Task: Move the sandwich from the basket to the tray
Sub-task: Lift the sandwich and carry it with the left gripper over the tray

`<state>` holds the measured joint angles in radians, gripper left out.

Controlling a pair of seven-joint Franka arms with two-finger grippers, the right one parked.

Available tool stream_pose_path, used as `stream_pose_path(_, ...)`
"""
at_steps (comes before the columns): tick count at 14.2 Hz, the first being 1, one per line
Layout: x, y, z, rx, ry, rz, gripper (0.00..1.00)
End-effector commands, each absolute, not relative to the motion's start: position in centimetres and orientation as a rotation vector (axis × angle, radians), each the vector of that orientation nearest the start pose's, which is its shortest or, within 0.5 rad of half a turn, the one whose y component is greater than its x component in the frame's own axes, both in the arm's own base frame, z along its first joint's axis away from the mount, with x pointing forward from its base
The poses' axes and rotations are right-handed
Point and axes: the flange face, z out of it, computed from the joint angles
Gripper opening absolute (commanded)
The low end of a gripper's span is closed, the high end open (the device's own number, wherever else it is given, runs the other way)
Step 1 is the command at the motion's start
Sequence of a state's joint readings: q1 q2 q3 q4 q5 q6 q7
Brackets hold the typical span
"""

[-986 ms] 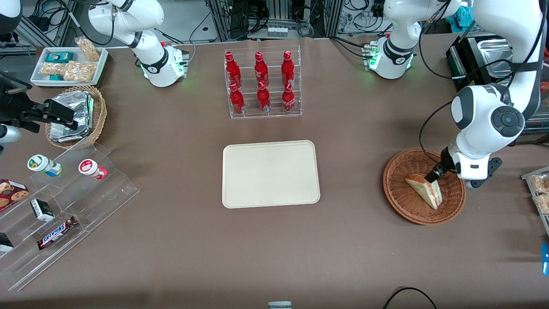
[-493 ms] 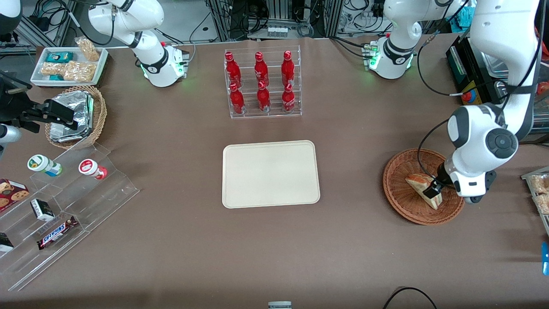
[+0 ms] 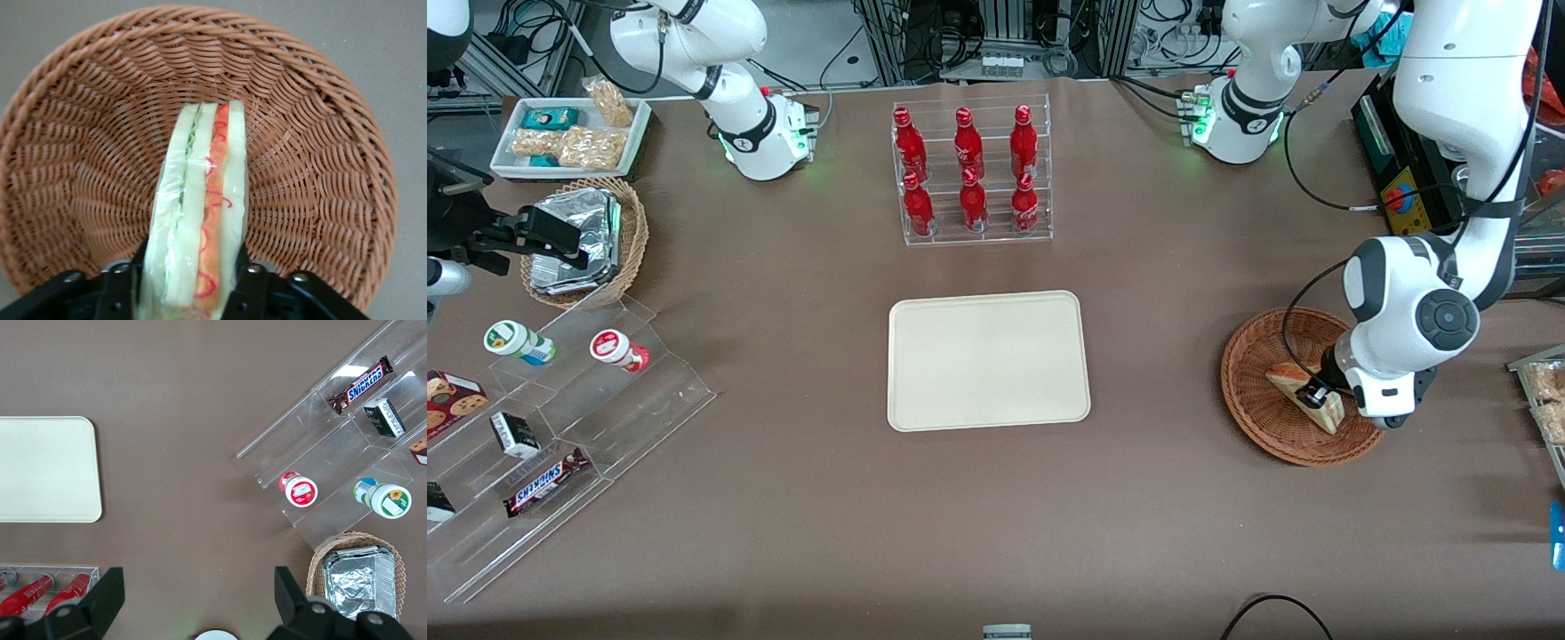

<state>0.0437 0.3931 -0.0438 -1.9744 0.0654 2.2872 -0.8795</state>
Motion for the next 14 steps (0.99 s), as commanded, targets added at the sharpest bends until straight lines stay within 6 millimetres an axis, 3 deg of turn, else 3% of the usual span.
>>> stream_pose_path(1, 61.7, -2.2, 31.2, -2.799, -1.179, 0.146, 0.08)
stream_pose_path(3, 61.5, -5.5, 33.4, -2.807, -1.069, 0.208, 0.07)
stream_pose_path(5, 60.5, -9.1, 34.5, -2.929, -0.684, 0.241, 0.07)
stream_pose_path(7, 59.6, -14.8, 34.4, -3.002, -0.361, 0.261, 0.09)
stream_pose_path(9, 58.4, -20.8, 34.1, -3.014, -0.268, 0.247, 0.07)
stream_pose_path(11, 57.3, -28.3, 33.0, -3.037, -0.259, 0.256, 0.04)
stream_pose_path(14, 56.0, -37.6, 32.1, -3.058, -0.291, 0.183, 0.04)
